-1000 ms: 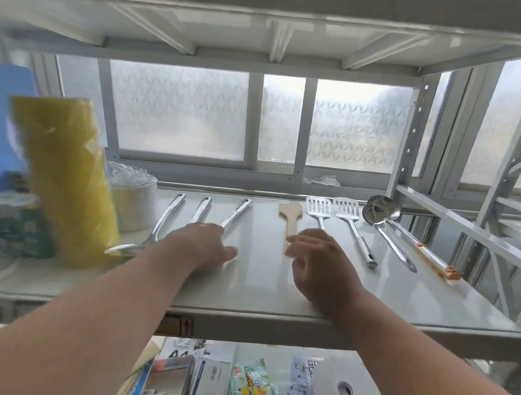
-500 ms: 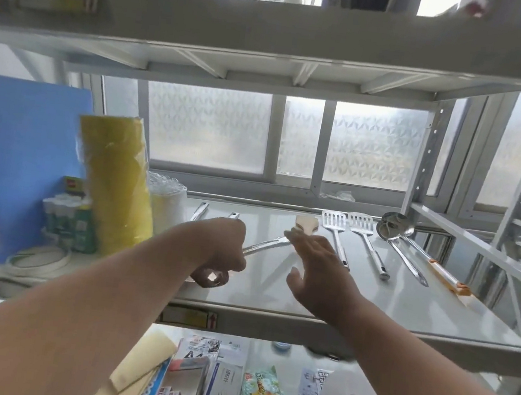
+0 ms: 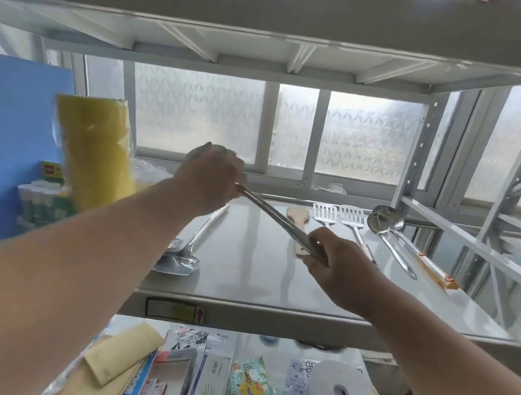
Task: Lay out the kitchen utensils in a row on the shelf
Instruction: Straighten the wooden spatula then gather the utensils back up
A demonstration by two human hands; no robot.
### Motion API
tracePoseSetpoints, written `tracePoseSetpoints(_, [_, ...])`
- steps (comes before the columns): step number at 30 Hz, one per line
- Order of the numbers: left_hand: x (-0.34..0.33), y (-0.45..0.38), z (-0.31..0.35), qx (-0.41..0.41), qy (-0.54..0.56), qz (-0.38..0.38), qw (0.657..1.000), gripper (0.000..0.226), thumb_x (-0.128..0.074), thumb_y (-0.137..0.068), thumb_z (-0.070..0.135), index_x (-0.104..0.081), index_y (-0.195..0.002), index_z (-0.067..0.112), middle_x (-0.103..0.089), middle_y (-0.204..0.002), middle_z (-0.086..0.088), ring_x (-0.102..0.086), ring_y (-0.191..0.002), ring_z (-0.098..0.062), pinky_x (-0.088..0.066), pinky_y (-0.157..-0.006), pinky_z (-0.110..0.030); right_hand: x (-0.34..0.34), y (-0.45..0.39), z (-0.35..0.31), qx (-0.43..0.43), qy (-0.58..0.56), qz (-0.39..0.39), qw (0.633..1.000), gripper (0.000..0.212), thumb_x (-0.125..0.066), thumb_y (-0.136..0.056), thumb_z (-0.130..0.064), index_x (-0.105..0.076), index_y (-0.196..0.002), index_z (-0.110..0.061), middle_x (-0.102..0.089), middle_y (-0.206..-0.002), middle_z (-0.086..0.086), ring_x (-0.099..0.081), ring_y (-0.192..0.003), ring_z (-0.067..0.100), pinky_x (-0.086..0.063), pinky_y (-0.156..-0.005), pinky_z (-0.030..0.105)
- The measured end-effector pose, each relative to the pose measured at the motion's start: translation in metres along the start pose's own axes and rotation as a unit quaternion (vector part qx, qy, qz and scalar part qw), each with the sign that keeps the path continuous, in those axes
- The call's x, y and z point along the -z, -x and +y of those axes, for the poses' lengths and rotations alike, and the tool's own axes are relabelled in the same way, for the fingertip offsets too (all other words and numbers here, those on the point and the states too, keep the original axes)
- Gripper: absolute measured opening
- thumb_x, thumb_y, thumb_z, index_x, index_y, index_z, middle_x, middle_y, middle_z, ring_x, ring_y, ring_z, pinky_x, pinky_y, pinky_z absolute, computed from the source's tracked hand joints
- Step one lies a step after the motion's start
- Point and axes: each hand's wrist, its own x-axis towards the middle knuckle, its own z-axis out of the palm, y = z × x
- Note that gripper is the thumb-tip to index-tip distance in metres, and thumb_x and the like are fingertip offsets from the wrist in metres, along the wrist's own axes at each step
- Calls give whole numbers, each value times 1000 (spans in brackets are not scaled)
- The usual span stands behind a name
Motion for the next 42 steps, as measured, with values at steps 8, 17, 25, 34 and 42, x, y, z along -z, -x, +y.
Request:
tracePoseSetpoints(8, [-60, 28, 82, 243, 373, -91, 891, 55, -53, -103, 40, -48, -155, 21, -55, -156, -8, -48, -145, -29, -36, -120, -38, -58, -17, -26, -100, -52, -5, 994, 17, -47, -100, -18, -51, -116, -13, -61, -109, 12, -54, -98, 31, -38, -81, 36])
tracePoseSetpoints(17, [-97, 6, 81, 220, 353, -176, 892, 38, -50, -101, 32, -56, -64, 25, -62, -83, 0, -62, -94, -27, -42, -74, -33, -83, -42, -55, -61, -1, -94, 994, 20, -45, -94, -25, -58, -106, -14, -56, -111, 13, -53, -108, 32, -44, -95, 38])
tracePoseSetpoints(25, [-129, -36, 83, 229, 357, -201, 883, 33, -47, -107, 37, -72, -116, 17, -71, -121, -7, -61, -121, -28, -51, -100, -42, -86, -60, -19, -47, -15, -84, 995, 12, -50, -93, -31, -56, -84, -26, -54, -100, 2, -54, -95, 22, -48, -85, 34])
tracePoseSetpoints(34, [-157, -58, 85, 326, 412, -110, 844, 45, -63, -92, 30, -58, -48, 27, -54, -56, 5, -50, -70, -29, -46, -67, -34, -103, -80, -6, -56, -10, -17, 998, 26, -44, -97, -33, -65, -86, -20, -47, -85, -3, -56, -80, 23, -54, -77, 42])
tracePoseSetpoints(42, [-173, -58, 80, 287, 452, -122, 836, 20, -63, -99, 38, -83, -98, 34, -80, -96, 7, -72, -100, -20, -57, -95, -35, -106, -79, -2, -47, -27, 14, 998, 26, -45, -96, -30, -64, -82, -20, -47, -82, -5, -55, -76, 19, -51, -71, 35])
